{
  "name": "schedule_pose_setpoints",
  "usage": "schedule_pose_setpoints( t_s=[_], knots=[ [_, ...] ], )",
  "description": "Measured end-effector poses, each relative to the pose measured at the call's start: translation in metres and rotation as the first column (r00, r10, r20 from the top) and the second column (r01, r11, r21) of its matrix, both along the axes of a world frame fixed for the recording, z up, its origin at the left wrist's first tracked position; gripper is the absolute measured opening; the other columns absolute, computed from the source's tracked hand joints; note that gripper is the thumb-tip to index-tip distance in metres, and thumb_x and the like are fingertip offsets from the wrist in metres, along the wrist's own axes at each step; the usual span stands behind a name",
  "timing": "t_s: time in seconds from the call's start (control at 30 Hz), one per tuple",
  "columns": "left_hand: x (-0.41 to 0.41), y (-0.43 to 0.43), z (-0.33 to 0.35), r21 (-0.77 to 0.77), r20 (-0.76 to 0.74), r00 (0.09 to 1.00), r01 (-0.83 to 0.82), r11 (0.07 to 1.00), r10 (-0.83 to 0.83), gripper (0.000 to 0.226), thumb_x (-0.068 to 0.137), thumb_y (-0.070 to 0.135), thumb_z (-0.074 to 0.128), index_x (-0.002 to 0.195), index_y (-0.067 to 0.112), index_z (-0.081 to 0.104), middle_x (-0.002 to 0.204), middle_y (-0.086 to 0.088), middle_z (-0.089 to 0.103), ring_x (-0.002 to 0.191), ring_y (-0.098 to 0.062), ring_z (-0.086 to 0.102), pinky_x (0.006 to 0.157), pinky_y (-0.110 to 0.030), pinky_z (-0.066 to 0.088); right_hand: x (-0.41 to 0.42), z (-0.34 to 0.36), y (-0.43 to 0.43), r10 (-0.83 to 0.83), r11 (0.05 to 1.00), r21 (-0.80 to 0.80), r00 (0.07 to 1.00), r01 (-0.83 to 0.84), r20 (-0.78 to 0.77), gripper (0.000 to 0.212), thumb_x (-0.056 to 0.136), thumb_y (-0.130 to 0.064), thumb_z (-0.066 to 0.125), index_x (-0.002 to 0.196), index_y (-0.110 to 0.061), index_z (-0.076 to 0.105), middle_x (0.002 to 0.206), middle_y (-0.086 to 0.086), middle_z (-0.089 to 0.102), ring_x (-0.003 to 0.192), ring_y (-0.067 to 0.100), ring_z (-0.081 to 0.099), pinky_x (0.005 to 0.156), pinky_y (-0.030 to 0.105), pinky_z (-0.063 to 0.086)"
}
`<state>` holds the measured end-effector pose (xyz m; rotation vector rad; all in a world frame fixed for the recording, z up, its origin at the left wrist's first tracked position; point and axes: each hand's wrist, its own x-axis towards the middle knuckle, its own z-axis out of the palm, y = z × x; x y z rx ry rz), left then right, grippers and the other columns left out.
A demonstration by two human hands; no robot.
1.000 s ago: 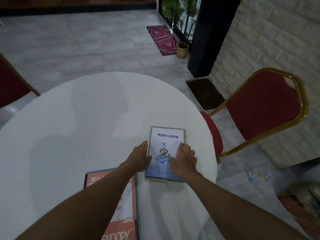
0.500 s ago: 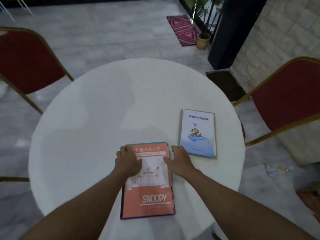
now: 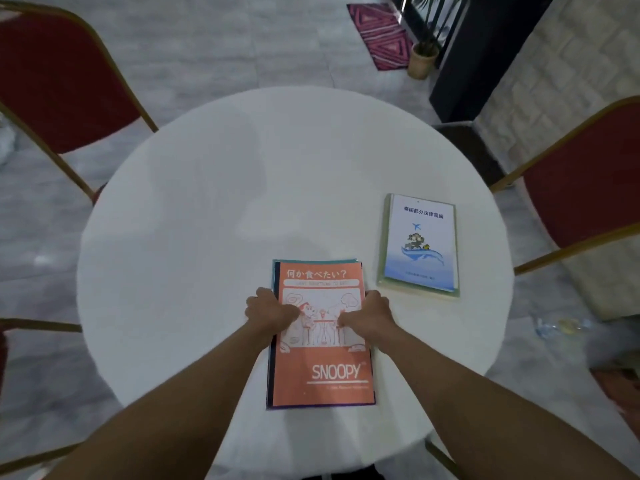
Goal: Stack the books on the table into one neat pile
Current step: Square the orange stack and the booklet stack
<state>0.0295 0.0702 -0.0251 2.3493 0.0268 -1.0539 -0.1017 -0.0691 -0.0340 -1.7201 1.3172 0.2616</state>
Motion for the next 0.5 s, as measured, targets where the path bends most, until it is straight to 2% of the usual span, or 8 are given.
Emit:
schedule_pose_setpoints(
  t_s=[0.1,0.2,0.27,0.33,0.37,0.43,0.5],
  knots=[
    [0.000,0.004,0.004,-0.162,-0.122,0.991,-0.079,0.984,0.060,0.040,0.082,0.014,0.072,0.118,0.009,0.055,0.112,-0.014,0.069,0.091,-0.032,0.073,0.077,-0.049,0.062,-0.003,0.005,0.005,-0.071,0.997,0.017,0.997,0.070,0.033,0.066,0.062,-0.019,0.086,0.119,-0.010,0.053,0.124,0.012,0.057,0.114,0.032,0.061,0.093,0.047,0.057],
    [0.000,0.008,0.017,-0.294,-0.158,0.986,-0.101,0.951,0.055,0.042,0.085,0.012,0.070,0.122,0.007,0.050,0.106,-0.011,0.071,0.081,-0.027,0.075,0.057,-0.035,0.062,-0.006,0.012,0.008,-0.098,0.995,0.005,0.993,0.098,0.069,0.070,0.063,-0.019,0.083,0.118,-0.016,0.040,0.121,0.008,0.052,0.114,0.029,0.058,0.092,0.048,0.057],
    [0.001,0.011,0.027,-0.364,-0.132,0.990,-0.089,0.927,0.043,0.044,0.084,0.014,0.071,0.122,0.007,0.049,0.102,-0.009,0.073,0.075,-0.023,0.076,0.050,-0.029,0.059,-0.006,0.021,0.008,-0.130,0.988,0.098,0.979,0.116,0.157,0.071,0.067,-0.013,0.081,0.118,-0.020,0.032,0.118,0.006,0.055,0.106,0.025,0.063,0.083,0.043,0.061],
    [0.005,0.013,0.040,-0.419,-0.078,0.996,-0.066,0.906,0.036,0.045,0.082,0.016,0.073,0.120,0.008,0.049,0.101,-0.008,0.073,0.073,-0.022,0.077,0.054,-0.032,0.061,-0.003,0.034,0.008,-0.169,0.970,0.215,0.946,0.111,0.275,0.070,0.073,-0.004,0.077,0.117,-0.022,0.025,0.114,0.007,0.059,0.094,0.018,0.068,0.062,0.028,0.062],
    [0.007,0.014,0.048,-0.446,-0.050,0.998,-0.053,0.893,0.034,0.048,0.079,0.016,0.073,0.119,0.009,0.049,0.103,-0.008,0.072,0.076,-0.024,0.077,0.059,-0.036,0.063,-0.002,0.041,0.007,-0.170,0.969,0.225,0.931,0.099,0.324,0.071,0.074,0.000,0.076,0.116,-0.022,0.024,0.112,0.007,0.060,0.090,0.014,0.069,0.056,0.022,0.059],
    [0.012,0.013,0.064,-0.500,0.022,0.999,-0.028,0.866,0.045,0.051,0.072,0.015,0.073,0.118,0.010,0.051,0.105,-0.007,0.071,0.083,-0.025,0.076,0.066,-0.043,0.064,0.002,0.054,0.008,-0.153,0.982,0.163,0.896,0.092,0.417,0.074,0.073,0.002,0.076,0.115,-0.023,0.021,0.111,0.005,0.061,0.090,0.011,0.069,0.058,0.020,0.059],
    [0.017,0.011,0.077,-0.552,0.095,0.992,-0.012,0.834,0.078,0.050,0.069,0.012,0.071,0.114,0.014,0.050,0.102,-0.006,0.070,0.086,-0.024,0.074,0.068,-0.045,0.064,0.008,0.065,0.009,-0.142,0.989,0.095,0.848,0.109,0.510,0.080,0.071,0.000,0.078,0.117,-0.028,0.018,0.113,0.002,0.060,0.095,0.011,0.069,0.070,0.027,0.063]
  ],
)
